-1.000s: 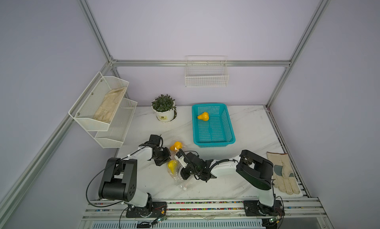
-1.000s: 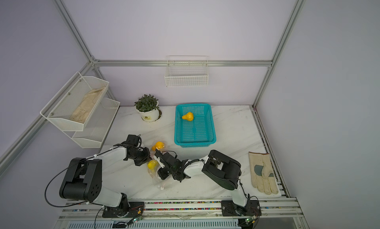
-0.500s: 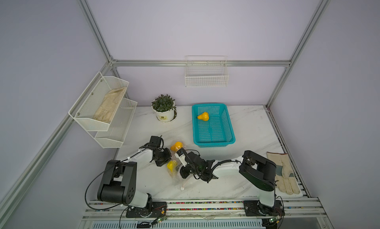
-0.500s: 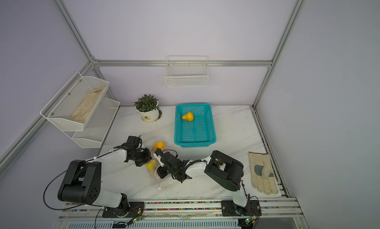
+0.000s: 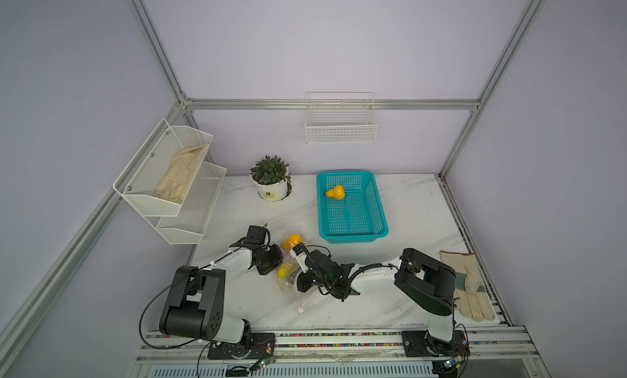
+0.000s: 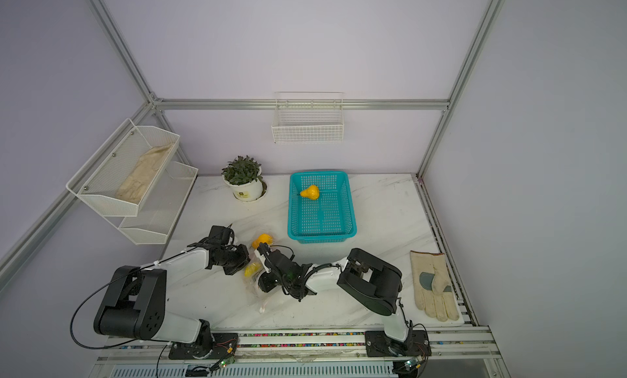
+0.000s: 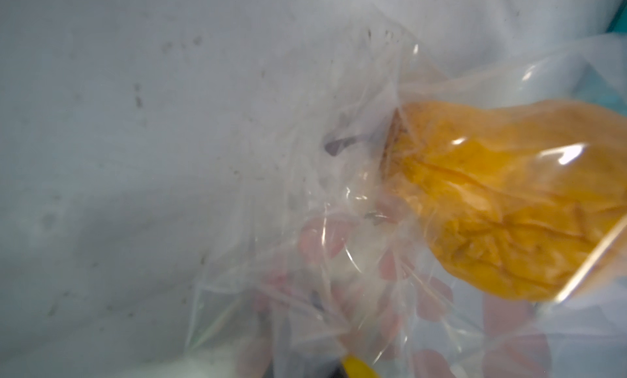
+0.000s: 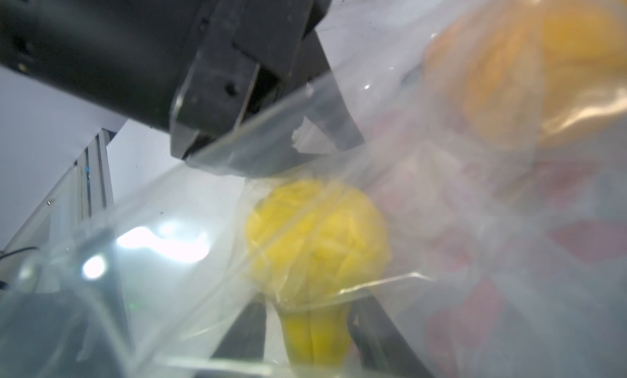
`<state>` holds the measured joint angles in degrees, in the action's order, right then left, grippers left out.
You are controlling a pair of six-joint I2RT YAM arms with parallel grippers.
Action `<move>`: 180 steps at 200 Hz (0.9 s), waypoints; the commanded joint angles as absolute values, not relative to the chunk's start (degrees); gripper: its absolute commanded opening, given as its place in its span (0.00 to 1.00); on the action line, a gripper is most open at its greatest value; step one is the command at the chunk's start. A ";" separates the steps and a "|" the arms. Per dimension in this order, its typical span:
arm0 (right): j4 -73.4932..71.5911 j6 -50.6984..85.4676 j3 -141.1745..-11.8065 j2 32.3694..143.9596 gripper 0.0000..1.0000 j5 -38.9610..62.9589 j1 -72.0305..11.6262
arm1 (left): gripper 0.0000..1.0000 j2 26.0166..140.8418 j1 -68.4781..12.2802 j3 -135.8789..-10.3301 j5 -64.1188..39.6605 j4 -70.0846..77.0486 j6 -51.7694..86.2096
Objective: Open the zip-top bag and take out the pear
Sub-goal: Pick up the pear from the zipper food storage bag.
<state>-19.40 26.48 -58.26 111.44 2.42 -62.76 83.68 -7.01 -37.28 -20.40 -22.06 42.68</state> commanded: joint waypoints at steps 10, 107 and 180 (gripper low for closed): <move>-20.51 27.04 -63.31 113.19 0.56 -1.85 -62.66 | 0.00 84.04 -8.52 -34.63 -21.04 -25.62 43.58; -9.87 10.99 -70.27 120.95 0.80 5.03 -62.66 | 0.00 84.97 -9.49 -34.91 -22.23 -24.71 43.26; -7.35 10.24 -66.97 116.21 0.52 1.55 -62.67 | 0.00 85.38 -7.74 -35.96 -19.81 -25.63 41.44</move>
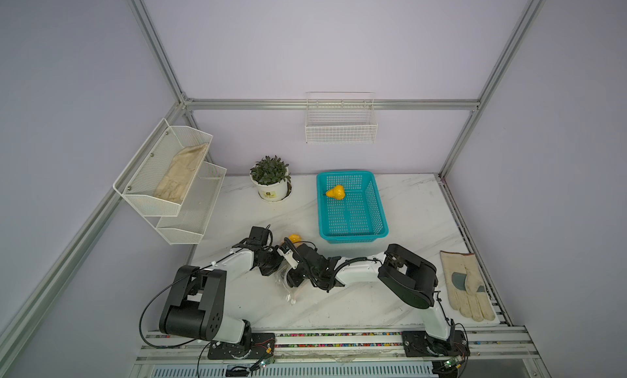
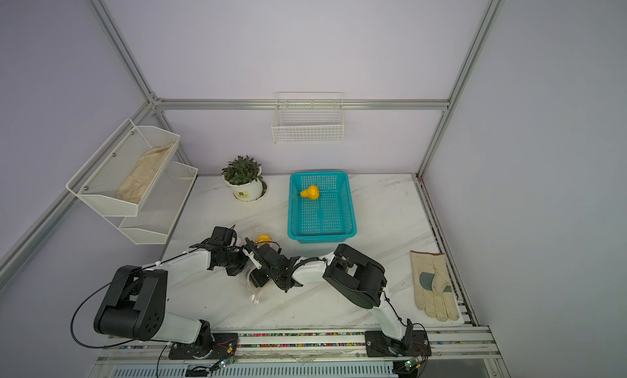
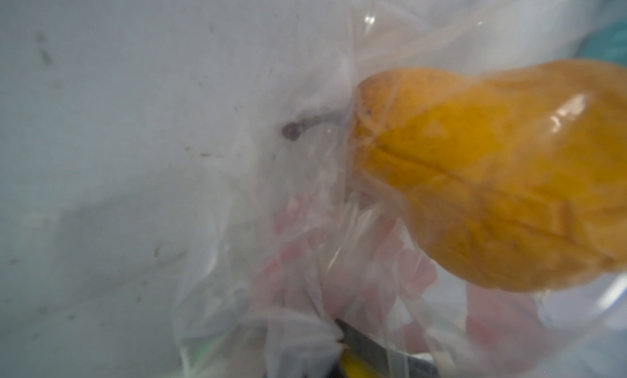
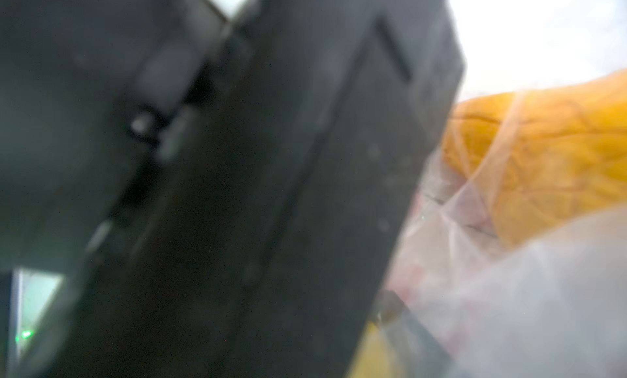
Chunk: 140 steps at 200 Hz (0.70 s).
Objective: Open the zip-top bag and take out the pear
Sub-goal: Pick up the pear from the zipper food storage bag.
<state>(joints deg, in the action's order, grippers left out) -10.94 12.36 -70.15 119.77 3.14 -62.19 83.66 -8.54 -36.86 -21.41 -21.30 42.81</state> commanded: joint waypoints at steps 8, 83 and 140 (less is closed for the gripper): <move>-7.56 10.13 -65.62 114.46 0.48 0.68 -62.67 | 0.00 85.90 -6.69 -36.32 -19.82 -25.66 40.78; -7.07 11.41 -54.90 98.59 0.35 -2.12 -62.41 | 0.00 90.35 2.90 -38.60 -17.87 -25.97 36.82; -8.49 18.35 -46.12 87.85 0.32 -6.29 -60.26 | 0.00 90.71 6.21 -38.06 -17.69 -25.82 36.66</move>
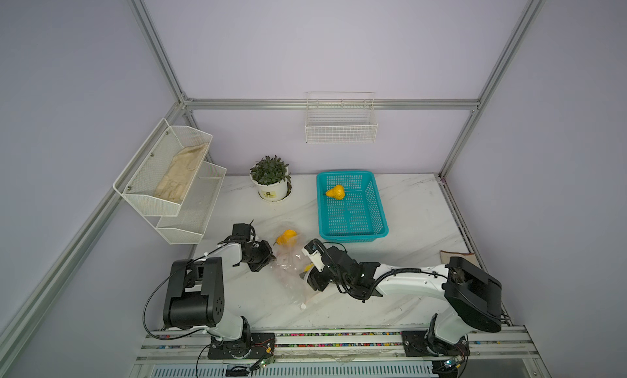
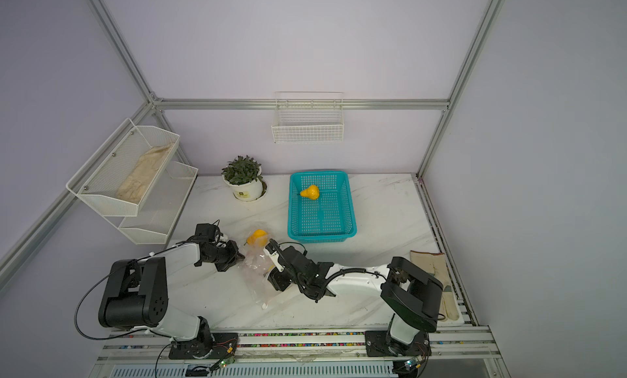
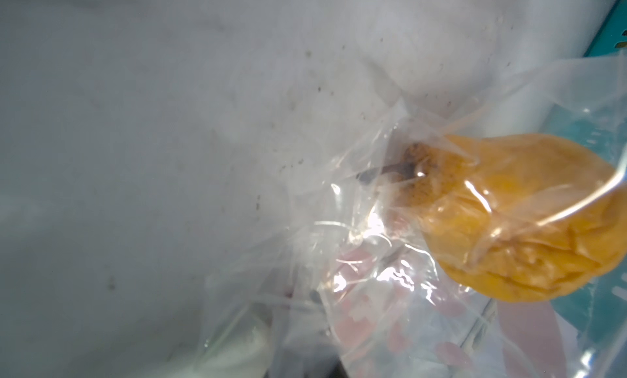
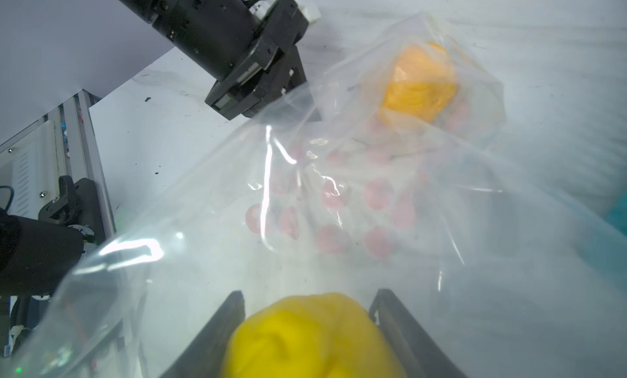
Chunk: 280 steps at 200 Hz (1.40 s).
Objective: Open the zip-top bag and take out the pear
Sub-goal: Pick up the pear from the zipper food storage bag, then place the pear in the basket.
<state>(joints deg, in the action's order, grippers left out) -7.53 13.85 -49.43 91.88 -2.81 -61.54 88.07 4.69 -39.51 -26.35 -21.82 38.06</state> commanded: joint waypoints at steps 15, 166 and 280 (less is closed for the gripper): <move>-9.35 20.87 -43.54 85.04 0.31 -7.02 -59.61 | 0.00 90.62 6.64 -37.80 -17.81 -25.66 36.81; 11.59 10.34 -70.62 89.85 0.32 2.18 -34.37 | 0.00 89.96 7.21 -37.01 -23.65 -22.76 37.04; 14.71 17.33 -105.39 129.76 0.49 -1.02 -20.29 | 0.00 90.00 7.12 -36.54 -26.03 -21.36 37.49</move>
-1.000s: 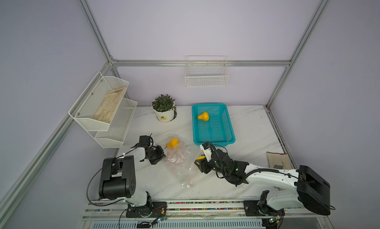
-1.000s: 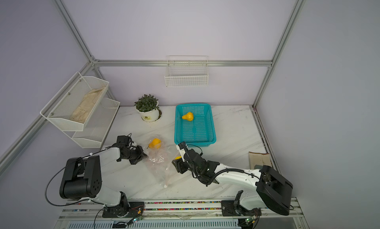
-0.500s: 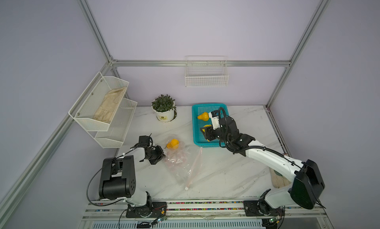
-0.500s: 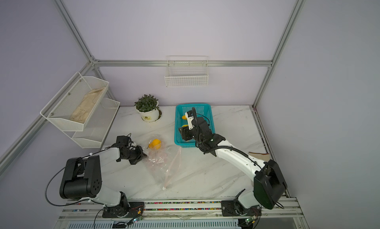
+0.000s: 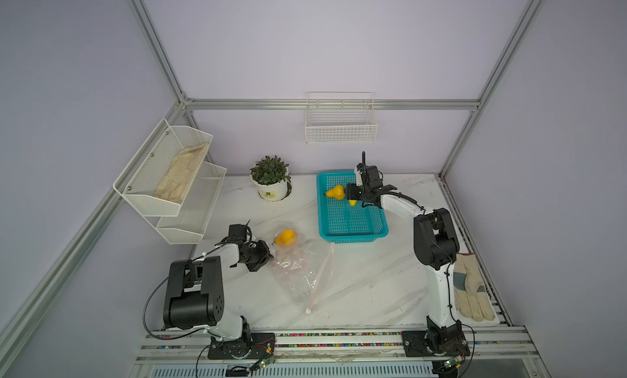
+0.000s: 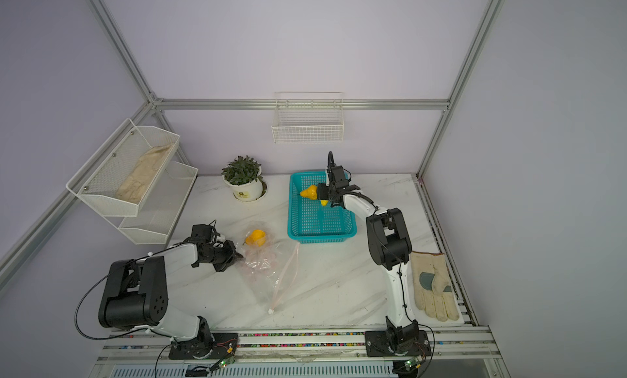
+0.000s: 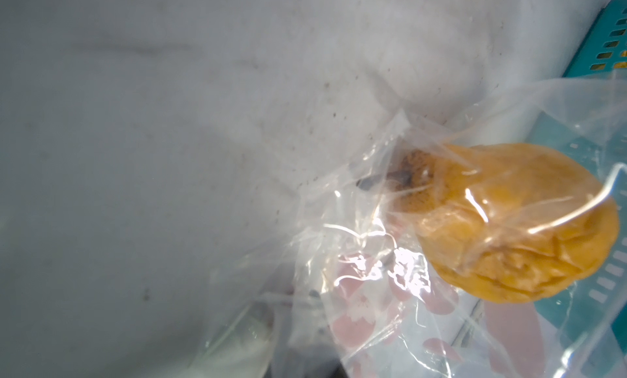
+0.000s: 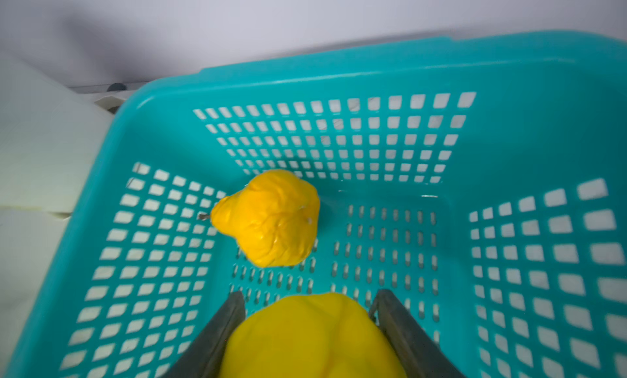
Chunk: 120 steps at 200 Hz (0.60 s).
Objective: Open the zip-top bag and take out the pear
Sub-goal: Place the pear in the basket.
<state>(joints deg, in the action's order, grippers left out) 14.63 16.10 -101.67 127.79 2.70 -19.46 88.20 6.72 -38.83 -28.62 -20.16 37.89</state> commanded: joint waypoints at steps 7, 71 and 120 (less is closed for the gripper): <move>14.28 17.16 -105.80 130.71 0.53 -1.89 -20.26 | 0.00 90.07 7.03 -36.55 -26.14 -21.29 37.44; 14.09 14.32 -107.33 129.05 0.80 -3.53 -20.21 | 0.00 90.53 6.68 -36.50 -27.33 -20.73 37.54; 16.87 12.82 -99.86 116.07 0.76 1.93 -20.48 | 0.00 90.44 6.60 -36.48 -27.51 -20.64 37.54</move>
<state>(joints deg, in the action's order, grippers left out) 15.20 14.02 -102.63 125.21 -1.67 -20.03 88.84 6.72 -38.72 -30.26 -18.98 37.91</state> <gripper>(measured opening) 0.774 0.047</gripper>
